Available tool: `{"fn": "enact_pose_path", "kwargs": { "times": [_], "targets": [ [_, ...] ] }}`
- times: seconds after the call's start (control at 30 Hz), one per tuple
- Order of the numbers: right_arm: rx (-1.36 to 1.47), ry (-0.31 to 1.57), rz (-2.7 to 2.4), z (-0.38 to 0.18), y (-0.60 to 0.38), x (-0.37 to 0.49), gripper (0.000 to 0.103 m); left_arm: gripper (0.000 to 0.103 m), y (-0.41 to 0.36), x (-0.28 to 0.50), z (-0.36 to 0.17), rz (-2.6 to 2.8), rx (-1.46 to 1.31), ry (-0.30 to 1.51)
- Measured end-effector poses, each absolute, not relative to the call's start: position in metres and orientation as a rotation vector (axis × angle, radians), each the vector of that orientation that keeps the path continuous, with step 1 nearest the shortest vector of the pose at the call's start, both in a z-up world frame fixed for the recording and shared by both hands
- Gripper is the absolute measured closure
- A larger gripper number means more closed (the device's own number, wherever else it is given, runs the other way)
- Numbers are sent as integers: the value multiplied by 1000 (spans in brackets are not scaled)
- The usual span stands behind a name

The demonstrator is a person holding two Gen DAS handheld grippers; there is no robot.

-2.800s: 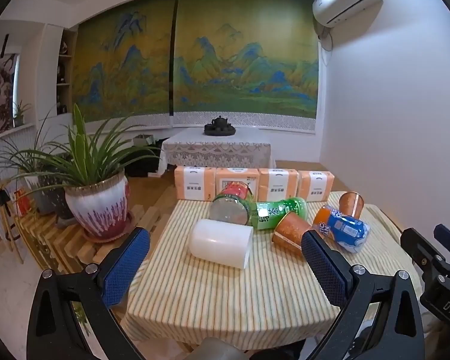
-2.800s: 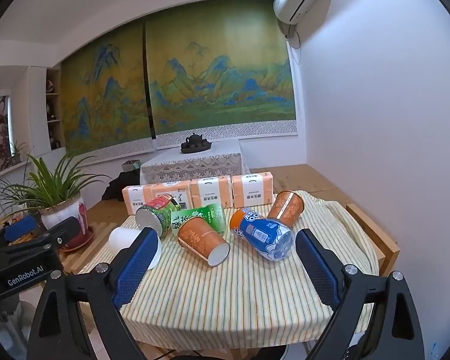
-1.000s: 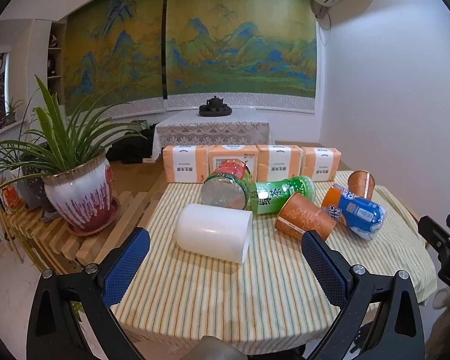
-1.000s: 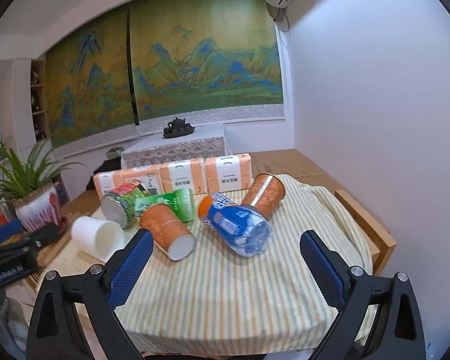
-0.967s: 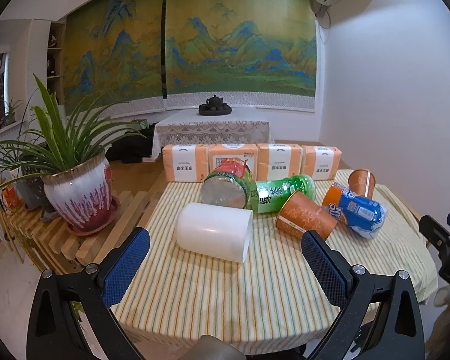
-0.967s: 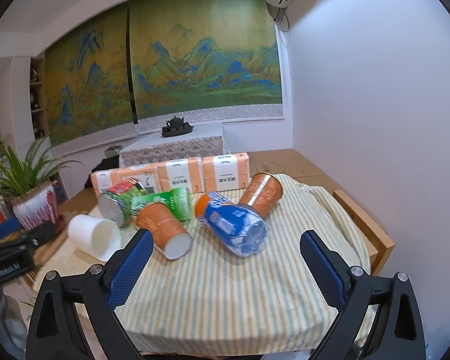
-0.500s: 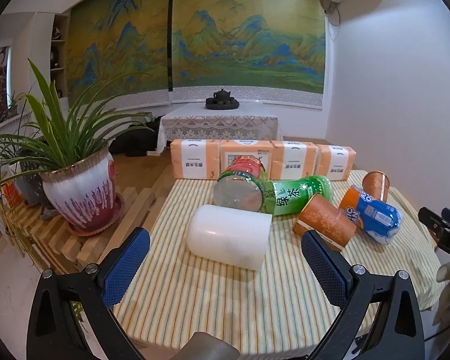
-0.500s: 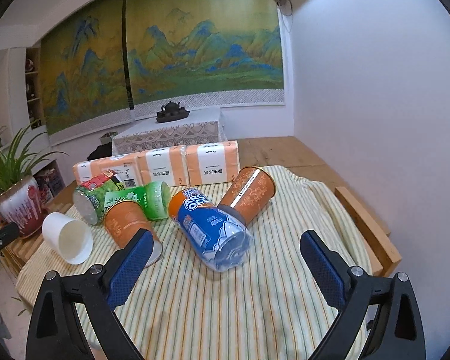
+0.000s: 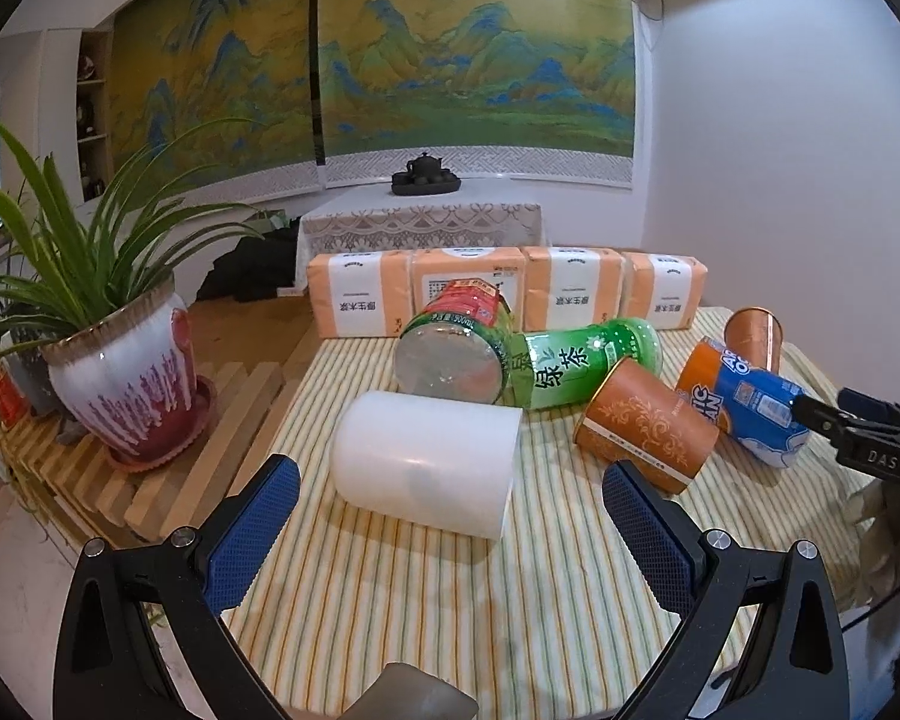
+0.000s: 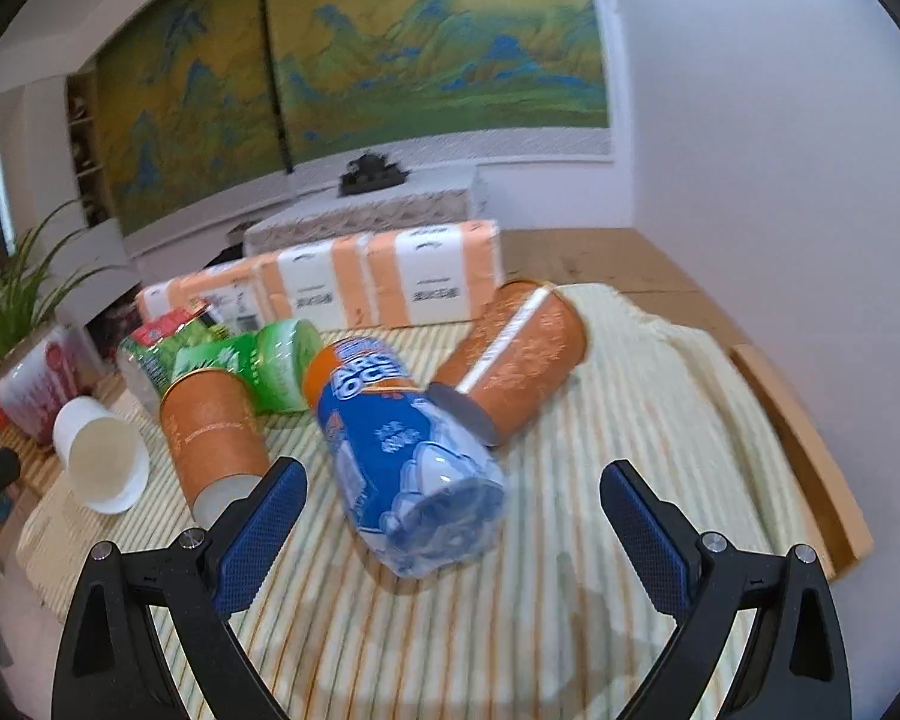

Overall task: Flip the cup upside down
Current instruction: 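Move the right gripper to the lying blue-labelled bottle and close on it, then lift the blue-labelled bottle off the table with the right gripper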

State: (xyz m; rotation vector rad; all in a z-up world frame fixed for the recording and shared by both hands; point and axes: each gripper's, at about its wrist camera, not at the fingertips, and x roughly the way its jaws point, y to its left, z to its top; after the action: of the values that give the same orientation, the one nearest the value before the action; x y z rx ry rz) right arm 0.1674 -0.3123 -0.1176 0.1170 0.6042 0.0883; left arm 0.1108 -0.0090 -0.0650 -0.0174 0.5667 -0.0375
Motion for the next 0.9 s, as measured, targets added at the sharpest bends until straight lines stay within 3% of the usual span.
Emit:
{"fn": "enact_pose_path", "kwargs": {
  "times": [0.43, 0.57, 0.9],
  "targets": [
    [17, 730, 152, -135, -298, 204, 7, 1, -9, 125, -79, -40, -19, 610],
    [-15, 760, 152, -139, -292, 206, 30, 1, -9, 125, -81, -50, -23, 615],
    [37, 724, 79, -130, -293, 173, 31, 1, -15, 107, -72, -70, -32, 595]
  ]
}}
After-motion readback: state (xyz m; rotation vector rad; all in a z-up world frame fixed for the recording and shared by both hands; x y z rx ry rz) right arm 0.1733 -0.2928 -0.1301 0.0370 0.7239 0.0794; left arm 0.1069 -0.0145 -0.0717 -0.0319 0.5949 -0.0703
